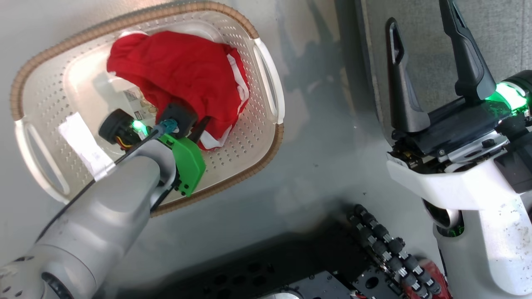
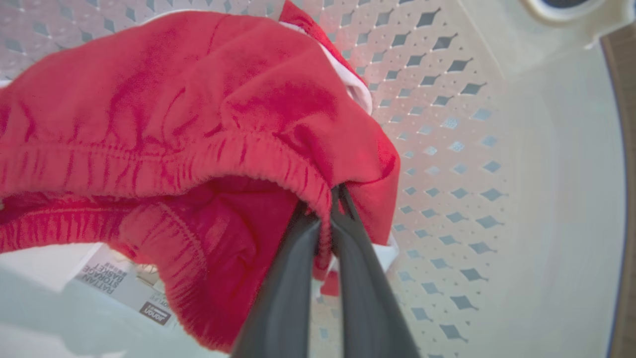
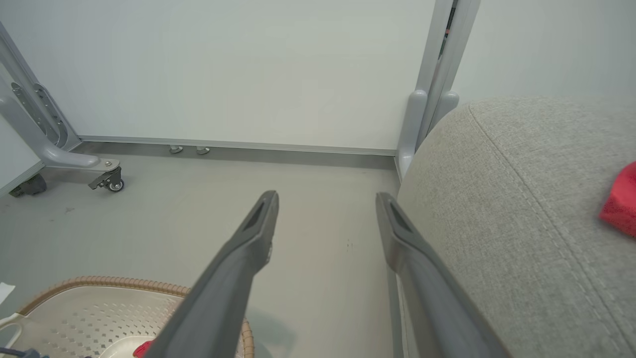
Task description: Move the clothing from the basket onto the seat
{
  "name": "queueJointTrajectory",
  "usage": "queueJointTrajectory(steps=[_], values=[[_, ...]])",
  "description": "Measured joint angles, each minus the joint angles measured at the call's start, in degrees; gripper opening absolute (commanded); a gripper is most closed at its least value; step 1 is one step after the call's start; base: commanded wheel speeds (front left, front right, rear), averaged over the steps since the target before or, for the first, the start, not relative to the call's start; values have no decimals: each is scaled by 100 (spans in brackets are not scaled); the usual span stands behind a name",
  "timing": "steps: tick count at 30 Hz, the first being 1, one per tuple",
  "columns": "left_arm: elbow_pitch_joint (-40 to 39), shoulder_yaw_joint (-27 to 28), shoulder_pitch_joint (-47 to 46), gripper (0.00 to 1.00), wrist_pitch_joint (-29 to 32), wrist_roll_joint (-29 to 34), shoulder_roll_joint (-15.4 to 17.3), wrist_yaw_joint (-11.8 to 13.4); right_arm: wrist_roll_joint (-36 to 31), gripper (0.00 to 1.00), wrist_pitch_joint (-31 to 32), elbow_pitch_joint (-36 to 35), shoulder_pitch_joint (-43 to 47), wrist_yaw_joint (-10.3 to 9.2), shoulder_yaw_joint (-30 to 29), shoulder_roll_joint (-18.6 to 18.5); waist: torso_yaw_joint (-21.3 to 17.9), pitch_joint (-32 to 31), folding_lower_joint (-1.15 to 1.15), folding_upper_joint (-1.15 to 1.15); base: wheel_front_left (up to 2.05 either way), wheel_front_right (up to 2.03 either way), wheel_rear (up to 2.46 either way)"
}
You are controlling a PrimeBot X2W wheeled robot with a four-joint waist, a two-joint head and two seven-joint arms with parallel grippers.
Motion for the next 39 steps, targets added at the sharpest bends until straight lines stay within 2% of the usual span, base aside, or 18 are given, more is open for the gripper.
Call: queueJointTrajectory(steps=[5, 8, 12, 26, 32, 39], values=[[-546, 399, 338, 0, -179, -995, -48, 0, 13, 100, 0, 130, 30, 0, -92, 1, 82, -385, 0, 0, 0, 0, 0], [-946, 795, 552, 0, -188, -1094, -63, 0, 22, 100, 0, 211, 119, 0, -137, 2, 126, -636, 0, 0, 0, 0, 0], [-1410, 1392, 1007, 0, -188, -1021, -98, 0, -14, 100, 0, 303, 322, 0, -207, 3, 197, -1030, 0, 0, 0, 0, 0], [-3093, 3387, 2932, 0, -189, -225, -697, 0, -172, 100, 0, 665, 1270, 0, -432, 3, 506, -2790, -1, 0, 0, 0, 0], [-3891, 3945, 3549, 0, -189, 0, -912, 1, -179, 100, 0, 843, 1743, 0, -369, 3, 650, -3709, -1, 0, 0, 0, 0], [-4597, 4223, 3816, 0, -189, 248, -1046, 1, -131, 100, 0, 967, 2087, 0, -259, 3, 766, -4506, -1, 0, 0, 0, 0]])
